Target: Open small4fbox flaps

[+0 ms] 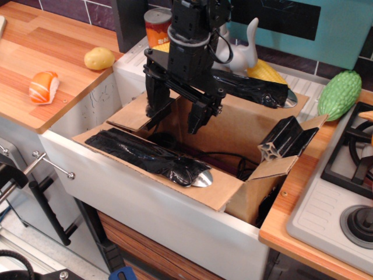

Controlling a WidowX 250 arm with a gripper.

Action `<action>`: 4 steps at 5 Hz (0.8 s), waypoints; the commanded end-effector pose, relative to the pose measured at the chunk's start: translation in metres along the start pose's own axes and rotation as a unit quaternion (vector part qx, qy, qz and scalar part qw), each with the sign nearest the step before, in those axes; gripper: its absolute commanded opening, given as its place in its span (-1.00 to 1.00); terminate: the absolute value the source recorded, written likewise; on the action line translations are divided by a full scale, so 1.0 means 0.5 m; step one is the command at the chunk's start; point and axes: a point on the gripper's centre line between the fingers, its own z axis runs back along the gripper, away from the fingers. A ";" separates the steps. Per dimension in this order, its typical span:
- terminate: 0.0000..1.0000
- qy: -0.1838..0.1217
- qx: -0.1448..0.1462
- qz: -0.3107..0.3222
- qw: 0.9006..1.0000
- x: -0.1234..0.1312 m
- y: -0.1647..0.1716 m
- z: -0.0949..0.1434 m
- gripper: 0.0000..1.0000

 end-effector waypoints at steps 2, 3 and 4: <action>-1.00 -0.034 -0.009 -0.014 0.999 0.007 -0.001 -0.044 1.00; -1.00 -0.043 -0.017 -0.016 0.999 0.014 -0.023 -0.079 1.00; -1.00 -0.049 -0.009 -0.006 0.999 0.025 -0.019 -0.088 1.00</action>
